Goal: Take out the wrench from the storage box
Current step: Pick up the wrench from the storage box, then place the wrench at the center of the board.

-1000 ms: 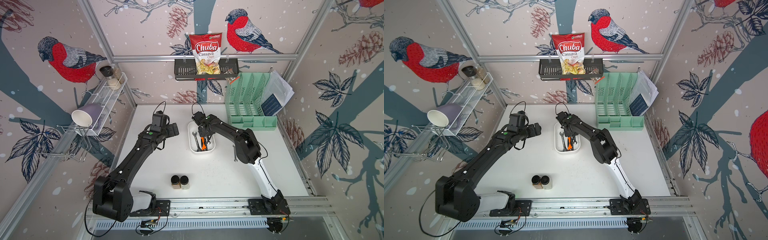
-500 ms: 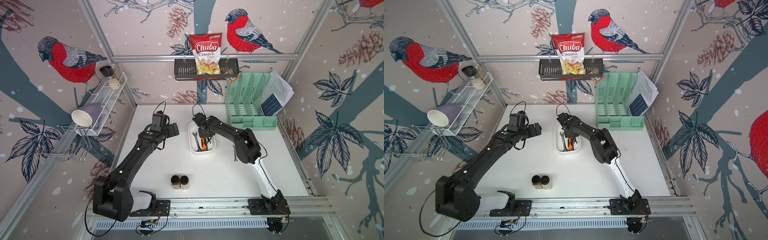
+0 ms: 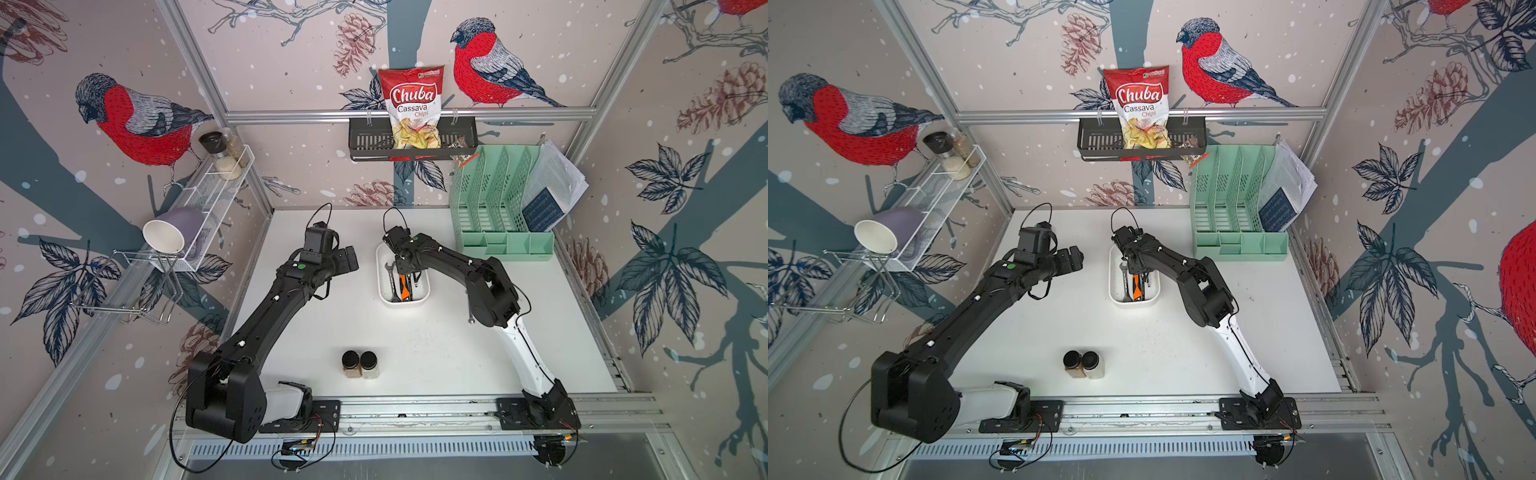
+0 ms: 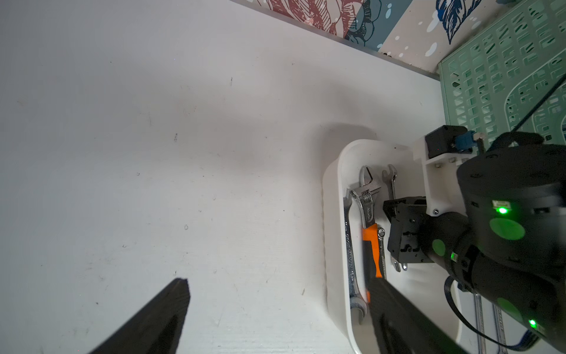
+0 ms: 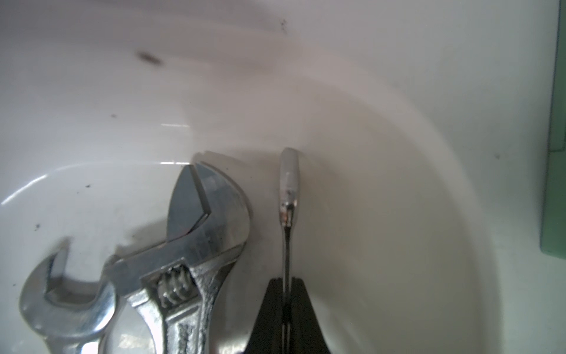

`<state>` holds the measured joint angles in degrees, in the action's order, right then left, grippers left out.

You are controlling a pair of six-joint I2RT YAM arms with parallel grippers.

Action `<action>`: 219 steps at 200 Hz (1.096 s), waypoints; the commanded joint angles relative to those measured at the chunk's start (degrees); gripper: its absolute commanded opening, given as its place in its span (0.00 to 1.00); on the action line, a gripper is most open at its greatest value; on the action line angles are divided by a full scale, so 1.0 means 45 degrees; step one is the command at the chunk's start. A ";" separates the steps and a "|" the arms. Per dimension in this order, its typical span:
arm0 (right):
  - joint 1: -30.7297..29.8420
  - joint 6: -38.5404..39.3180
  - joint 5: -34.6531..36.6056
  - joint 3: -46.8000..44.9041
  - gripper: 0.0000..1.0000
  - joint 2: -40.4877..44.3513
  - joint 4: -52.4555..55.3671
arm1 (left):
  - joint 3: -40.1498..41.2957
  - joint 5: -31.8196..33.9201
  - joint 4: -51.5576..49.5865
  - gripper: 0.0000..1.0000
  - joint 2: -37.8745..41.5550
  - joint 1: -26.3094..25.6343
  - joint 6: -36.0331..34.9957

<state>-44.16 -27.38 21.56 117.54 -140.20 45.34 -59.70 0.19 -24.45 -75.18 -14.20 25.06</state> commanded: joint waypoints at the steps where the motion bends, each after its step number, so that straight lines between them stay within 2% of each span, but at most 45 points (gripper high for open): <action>1: 0.0029 -0.0088 0.0155 0.0086 0.02 -0.0292 0.0956 | 0.0007 -0.0002 0.0336 0.95 0.0026 0.0030 -0.0048; 88: -0.0008 0.0282 0.0270 0.2633 0.00 -0.0016 0.1759 | 0.0008 0.0032 0.0369 0.95 0.0219 0.0035 -0.0055; 128: -0.0199 0.0137 0.0256 0.2362 0.00 0.1299 0.1790 | -0.0004 0.0023 0.0374 0.95 0.0386 0.0030 -0.0125; 146: -0.0423 -0.0070 0.0512 0.0671 0.00 0.2837 0.1226 | 0.0012 0.0022 0.0402 0.95 0.0504 0.0013 -0.0158; 192: -0.0896 -0.1400 0.0585 -0.6344 0.00 0.8171 -0.1149 | -0.0014 0.0630 0.0306 0.95 0.0719 -0.0834 -0.0163; 219: -0.0978 -0.2375 0.0351 -1.0141 0.00 1.0571 -0.2456 | -0.0029 0.0937 0.0247 0.95 0.0788 -0.1428 -0.0028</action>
<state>-48.12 -32.56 23.09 82.56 -99.50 41.34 -59.70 2.04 -24.43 -72.03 -19.07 25.02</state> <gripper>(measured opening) 0.101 0.950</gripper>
